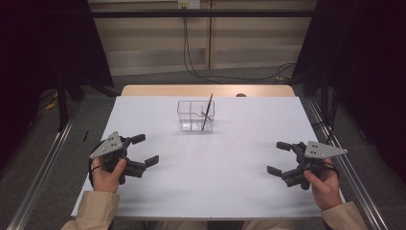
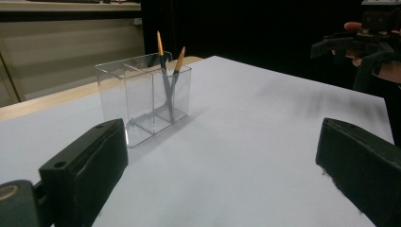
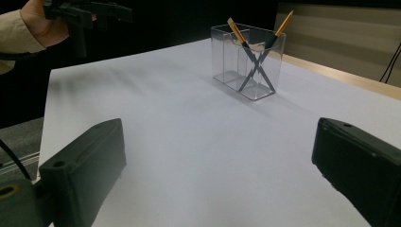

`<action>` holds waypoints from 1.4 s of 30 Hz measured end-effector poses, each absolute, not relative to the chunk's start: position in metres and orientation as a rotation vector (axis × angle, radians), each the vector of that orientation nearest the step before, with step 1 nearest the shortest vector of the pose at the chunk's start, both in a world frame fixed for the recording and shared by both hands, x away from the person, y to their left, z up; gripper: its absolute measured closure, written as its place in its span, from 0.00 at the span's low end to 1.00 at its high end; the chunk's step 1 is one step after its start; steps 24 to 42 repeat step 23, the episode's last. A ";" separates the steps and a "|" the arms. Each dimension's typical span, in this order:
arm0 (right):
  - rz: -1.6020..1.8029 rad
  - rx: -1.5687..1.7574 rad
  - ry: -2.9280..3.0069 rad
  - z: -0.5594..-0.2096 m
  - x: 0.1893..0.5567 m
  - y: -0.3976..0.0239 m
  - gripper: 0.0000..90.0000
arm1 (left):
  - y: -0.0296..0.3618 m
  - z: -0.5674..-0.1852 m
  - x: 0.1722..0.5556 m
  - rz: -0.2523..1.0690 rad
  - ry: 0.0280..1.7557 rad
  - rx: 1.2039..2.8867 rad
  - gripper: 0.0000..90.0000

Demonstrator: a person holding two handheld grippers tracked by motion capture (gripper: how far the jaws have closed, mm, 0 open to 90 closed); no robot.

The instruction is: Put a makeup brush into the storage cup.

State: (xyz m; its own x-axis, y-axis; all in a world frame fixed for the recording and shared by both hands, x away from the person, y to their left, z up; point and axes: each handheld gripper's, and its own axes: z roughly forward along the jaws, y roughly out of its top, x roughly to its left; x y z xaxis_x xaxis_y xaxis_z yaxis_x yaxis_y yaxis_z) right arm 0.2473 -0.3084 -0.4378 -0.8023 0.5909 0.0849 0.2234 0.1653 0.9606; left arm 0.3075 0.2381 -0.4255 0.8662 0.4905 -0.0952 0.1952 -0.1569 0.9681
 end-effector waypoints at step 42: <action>1.684 0.769 2.132 -0.437 0.251 -0.311 0.03 | 0.242 -0.428 0.302 0.286 0.541 1.741 0.03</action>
